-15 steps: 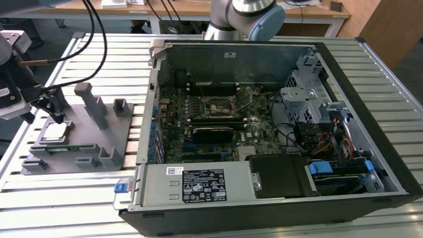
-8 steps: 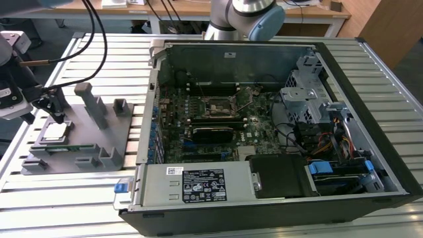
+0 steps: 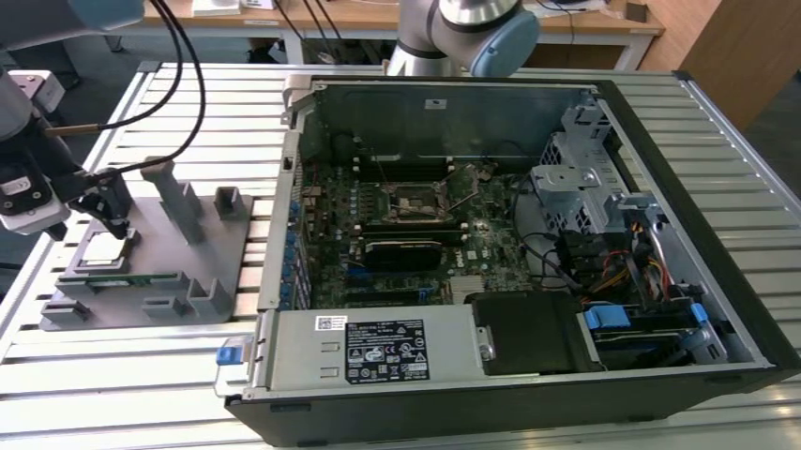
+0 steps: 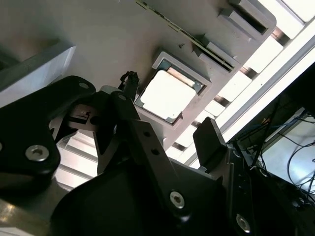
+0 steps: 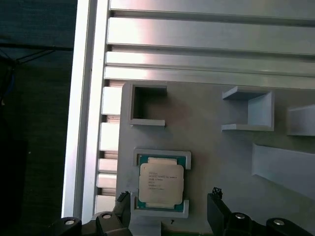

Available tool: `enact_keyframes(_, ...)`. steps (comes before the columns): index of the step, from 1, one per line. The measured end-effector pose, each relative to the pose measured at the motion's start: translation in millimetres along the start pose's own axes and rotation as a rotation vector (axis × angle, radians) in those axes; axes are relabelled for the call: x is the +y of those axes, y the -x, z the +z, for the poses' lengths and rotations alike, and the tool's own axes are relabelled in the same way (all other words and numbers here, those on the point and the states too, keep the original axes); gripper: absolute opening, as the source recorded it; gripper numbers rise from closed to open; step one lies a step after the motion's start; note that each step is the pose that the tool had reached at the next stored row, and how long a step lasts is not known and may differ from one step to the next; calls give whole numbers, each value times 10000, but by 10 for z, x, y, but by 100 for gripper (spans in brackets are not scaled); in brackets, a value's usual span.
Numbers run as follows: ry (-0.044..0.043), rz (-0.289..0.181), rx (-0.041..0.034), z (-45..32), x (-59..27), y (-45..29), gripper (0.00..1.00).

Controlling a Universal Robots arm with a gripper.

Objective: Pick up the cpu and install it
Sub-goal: 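Pick up the cpu and move it towards the insertion slot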

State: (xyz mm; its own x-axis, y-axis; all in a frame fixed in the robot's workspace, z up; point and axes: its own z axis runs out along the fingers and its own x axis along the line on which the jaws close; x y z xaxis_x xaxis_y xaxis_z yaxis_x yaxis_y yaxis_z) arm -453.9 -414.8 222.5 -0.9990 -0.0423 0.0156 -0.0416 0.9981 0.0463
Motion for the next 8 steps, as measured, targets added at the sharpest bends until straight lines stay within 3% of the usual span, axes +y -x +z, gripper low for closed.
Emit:
enact_keyframes(5, -1, 8, -1, 60, 23, -7, 72)
enact_keyframes(8, -4, 26, -39, 96, 23, -29, 72)
